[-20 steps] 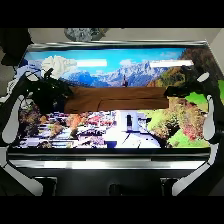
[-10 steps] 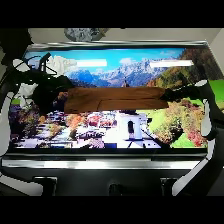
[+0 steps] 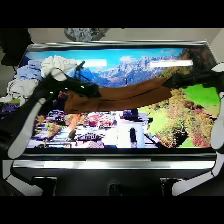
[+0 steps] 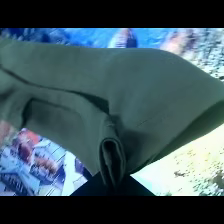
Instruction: Fold the shirts.
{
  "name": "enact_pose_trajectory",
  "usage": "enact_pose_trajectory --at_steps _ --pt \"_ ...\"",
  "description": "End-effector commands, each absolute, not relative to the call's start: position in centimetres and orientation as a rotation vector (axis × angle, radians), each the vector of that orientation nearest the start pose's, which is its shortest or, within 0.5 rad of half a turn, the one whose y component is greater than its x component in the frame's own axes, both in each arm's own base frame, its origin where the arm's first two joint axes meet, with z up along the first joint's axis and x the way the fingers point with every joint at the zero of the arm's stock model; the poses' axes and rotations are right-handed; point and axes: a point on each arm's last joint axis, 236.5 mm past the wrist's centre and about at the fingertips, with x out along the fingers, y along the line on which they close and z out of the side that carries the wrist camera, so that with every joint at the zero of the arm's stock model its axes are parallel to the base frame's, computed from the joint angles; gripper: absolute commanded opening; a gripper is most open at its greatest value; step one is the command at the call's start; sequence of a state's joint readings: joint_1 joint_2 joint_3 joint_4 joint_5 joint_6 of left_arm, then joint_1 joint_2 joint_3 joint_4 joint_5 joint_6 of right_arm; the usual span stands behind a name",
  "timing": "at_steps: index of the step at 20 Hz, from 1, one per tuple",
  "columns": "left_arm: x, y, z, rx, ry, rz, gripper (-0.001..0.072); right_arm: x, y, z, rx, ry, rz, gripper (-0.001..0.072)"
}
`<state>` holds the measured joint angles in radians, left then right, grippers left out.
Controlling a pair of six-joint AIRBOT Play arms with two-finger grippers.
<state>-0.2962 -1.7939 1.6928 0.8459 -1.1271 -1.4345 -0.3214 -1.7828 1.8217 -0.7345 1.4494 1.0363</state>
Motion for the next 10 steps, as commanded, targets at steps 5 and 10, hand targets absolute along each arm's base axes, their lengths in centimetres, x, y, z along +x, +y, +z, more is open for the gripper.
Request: enact_pose_trajectory --at_steps 5,10 --pt "44.0 -45.3 -2.5 -0.856 1.264 -0.776 0.0029 42.0 3.7 20.5 0.203 0.943 0.671 0.0047" --pt "42.7 -51.3 -1.5 -0.991 1.245 -0.843 0.0028 38.0 4.2 21.8 0.162 1.011 0.682 0.0047"
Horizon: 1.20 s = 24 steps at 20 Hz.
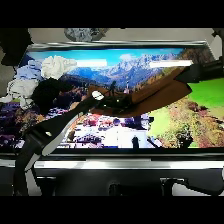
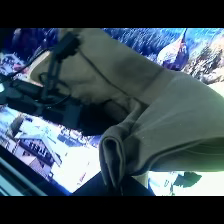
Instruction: Fold the shirts.
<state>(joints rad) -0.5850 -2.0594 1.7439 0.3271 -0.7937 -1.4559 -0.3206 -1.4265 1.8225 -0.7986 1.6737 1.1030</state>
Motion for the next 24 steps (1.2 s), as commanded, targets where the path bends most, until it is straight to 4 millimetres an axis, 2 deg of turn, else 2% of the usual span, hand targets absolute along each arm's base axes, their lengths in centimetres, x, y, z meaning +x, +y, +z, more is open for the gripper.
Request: enact_pose_trajectory --at_steps 1,4,5,7,9,11,14,16,17,19,21,23,24 --pt "42.1 -52.4 -1.7 -0.996 1.246 -0.849 0.0028 37.7 4.2 22.2 0.154 1.002 0.681 0.0047" --pt "39.6 -55.6 -2.7 -1.041 1.284 -0.855 0.0028 38.6 4.1 23.2 0.148 0.942 0.650 0.0048" --pt "39.4 -55.9 -2.8 -1.034 1.276 -0.861 0.0028 39.1 3.9 23.3 0.150 0.926 0.635 0.0048" --pt "39.9 -55.1 -2.0 -0.971 1.233 -0.921 0.0027 40.4 3.6 23.1 0.160 0.901 0.615 0.0048" --pt "41.6 -52.4 0.1 -0.893 1.195 -0.956 0.0026 41.5 5.1 21.8 0.162 0.920 0.650 0.0048" --pt "43.7 -47.7 3.1 -0.728 1.122 -0.972 0.0026 42.8 8.6 20.0 0.152 0.944 0.719 0.0048" --pt "48.3 -37.4 9.1 -0.509 0.979 -0.854 0.0026 45.1 15.1 17.2 0.142 0.949 0.808 0.0049" --pt "51.6 -29.4 15.1 -0.463 0.820 -0.736 0.0026 46.7 19.5 15.2 0.168 0.948 0.838 0.0049" --pt "52.5 -25.8 18.2 -0.477 0.749 -0.692 0.0027 47.6 21.9 14.1 0.197 0.937 0.852 0.0049" --pt "52.9 -19.2 23.8 -0.492 0.622 -0.610 0.0027 49.3 26.1 11.7 0.278 0.930 0.875 0.0049" --pt "52.0 -15.0 27.9 -0.489 0.533 -0.557 0.0027 49.7 29.9 8.3 0.381 0.985 0.896 0.0050" --pt "51.2 -12.7 30.7 -0.486 0.467 -0.525 0.0028 49.2 33.0 4.6 0.450 1.061 0.916 0.0051" --pt "51.1 -12.2 31.5 -0.487 0.439 -0.514 0.0028 49.1 34.1 3.3 0.482 1.085 0.917 0.0092"
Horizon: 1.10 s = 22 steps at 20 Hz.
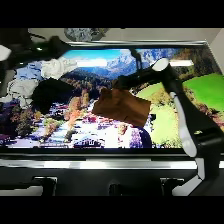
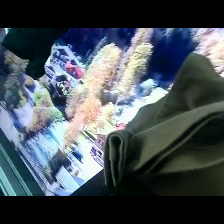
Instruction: Fold the shirts.
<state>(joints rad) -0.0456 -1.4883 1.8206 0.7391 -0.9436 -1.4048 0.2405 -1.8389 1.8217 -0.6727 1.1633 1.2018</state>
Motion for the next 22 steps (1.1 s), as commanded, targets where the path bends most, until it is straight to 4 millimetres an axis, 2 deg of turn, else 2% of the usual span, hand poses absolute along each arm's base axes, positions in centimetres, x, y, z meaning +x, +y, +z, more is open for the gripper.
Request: enact_pose_trajectory --at_steps 1,2,3,5,7,8,9,10,11,12,13,14,15,17,18,20,22 --pt "51.1 -12.0 32.1 -0.489 0.418 -0.508 0.0028 49.0 34.9 2.4 0.513 1.102 0.922 0.0243" --pt "51.1 -12.0 32.2 -0.489 0.416 -0.509 0.0027 49.0 34.9 2.1 0.516 1.103 0.926 0.0467" --pt "51.1 -12.1 31.9 -0.489 0.424 -0.510 0.0028 49.3 34.2 2.4 0.484 1.075 0.944 0.0571" --pt "50.9 -12.2 31.0 -0.487 0.454 -0.514 0.0028 50.1 30.6 4.0 0.449 1.044 0.952 0.0570" --pt "51.0 -12.2 30.1 -0.484 0.475 -0.509 0.0028 51.1 23.3 4.9 0.377 1.049 0.870 0.0570" --pt "51.0 -12.2 29.8 -0.483 0.481 -0.507 0.0028 51.3 18.5 4.7 0.320 1.079 0.791 0.0570" --pt "51.0 -12.2 29.5 -0.485 0.488 -0.506 0.0028 50.6 13.5 4.0 0.268 1.148 0.703 0.0570" --pt "51.0 -12.2 29.2 -0.479 0.491 -0.506 0.0028 49.0 8.0 2.6 0.208 1.255 0.593 0.0570" --pt "51.1 -12.1 29.1 -0.472 0.492 -0.504 0.0028 46.6 3.3 1.0 0.144 1.383 0.509 0.0570" --pt "51.1 -12.1 29.0 -0.471 0.493 -0.504 0.0028 43.7 -0.5 -0.7 0.097 1.525 0.434 0.0570" --pt "51.1 -12.1 29.0 -0.471 0.493 -0.504 0.0028 41.7 -2.1 -2.3 0.098 1.609 0.399 0.0569" --pt "51.1 -12.2 29.0 -0.471 0.494 -0.504 0.0028 40.6 -1.5 -4.0 0.152 1.643 0.418 0.0568" --pt "51.1 -12.2 29.0 -0.471 0.494 -0.504 0.0028 40.5 0.6 -5.3 0.240 1.624 0.465 0.0568" --pt "51.0 -12.5 29.0 -0.470 0.495 -0.510 0.0028 42.3 6.5 -6.5 0.433 1.472 0.599 0.0572" --pt "51.0 -12.8 29.0 -0.469 0.497 -0.515 0.0029 43.0 8.1 -7.1 0.482 1.425 0.607 0.0573" --pt "50.8 -13.3 29.0 -0.466 0.499 -0.525 0.0028 43.1 9.4 -9.3 0.504 1.429 0.573 0.0572" --pt "50.7 -13.6 29.0 -0.465 0.501 -0.532 0.0029 42.7 11.2 -10.3 0.538 1.462 0.594 0.0563"
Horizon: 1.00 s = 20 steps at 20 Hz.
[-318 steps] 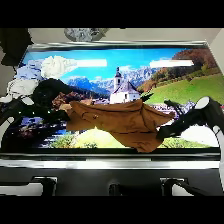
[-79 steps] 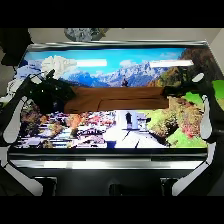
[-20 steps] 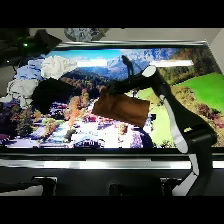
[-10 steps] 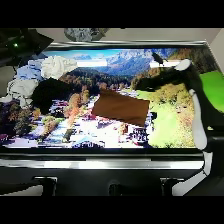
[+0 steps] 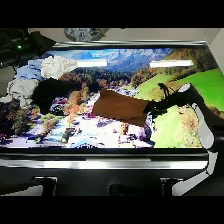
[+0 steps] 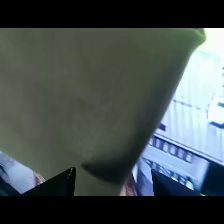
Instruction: Fold the shirts.
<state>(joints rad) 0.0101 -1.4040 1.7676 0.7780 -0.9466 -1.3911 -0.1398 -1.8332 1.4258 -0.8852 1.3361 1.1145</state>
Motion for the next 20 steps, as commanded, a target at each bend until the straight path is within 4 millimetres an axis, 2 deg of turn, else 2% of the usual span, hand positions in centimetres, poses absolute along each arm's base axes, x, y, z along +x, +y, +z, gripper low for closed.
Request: enact_pose_trajectory --at_steps 1,2,3,5,7,9,11,13,15,18,20 --pt "50.7 -13.7 29.0 -0.464 0.501 -0.534 0.0029 42.7 12.0 -10.4 0.556 1.464 0.609 0.0493" --pt "50.7 -13.7 29.0 -0.465 0.501 -0.533 0.0029 42.8 12.6 -10.2 0.564 1.457 0.619 0.0310" --pt "50.7 -13.7 29.0 -0.465 0.501 -0.533 0.0028 43.1 12.9 -9.6 0.565 1.432 0.642 0.0038" --pt "50.7 -13.7 29.0 -0.461 0.501 -0.533 0.0029 44.7 12.0 -7.3 0.516 1.320 0.699 0.0049" --pt "50.7 -13.7 29.0 -0.461 0.501 -0.534 0.0029 47.0 8.6 -4.0 0.496 1.212 0.652 0.0046" --pt "50.8 -13.7 28.9 -0.462 0.502 -0.533 0.0028 48.6 2.8 -0.7 0.496 1.112 0.561 0.0046" --pt "50.8 -13.7 28.9 -0.462 0.503 -0.534 0.0029 48.0 -3.9 1.4 0.522 1.064 0.459 0.0047" --pt "50.8 -13.7 28.9 -0.462 0.504 -0.534 0.0029 44.5 -11.3 1.8 0.541 1.092 0.329 0.0047" --pt "50.8 -13.7 28.8 -0.462 0.503 -0.533 0.0029 38.9 -17.8 1.4 0.589 1.171 0.188 0.0047" --pt "50.8 -13.7 28.8 -0.463 0.505 -0.534 0.0029 30.2 -24.7 0.3 0.619 1.310 0.000 0.0047" --pt "50.8 -13.8 28.7 -0.462 0.507 -0.534 0.0029 24.0 -29.2 -0.3 0.669 1.383 -0.202 0.0046"
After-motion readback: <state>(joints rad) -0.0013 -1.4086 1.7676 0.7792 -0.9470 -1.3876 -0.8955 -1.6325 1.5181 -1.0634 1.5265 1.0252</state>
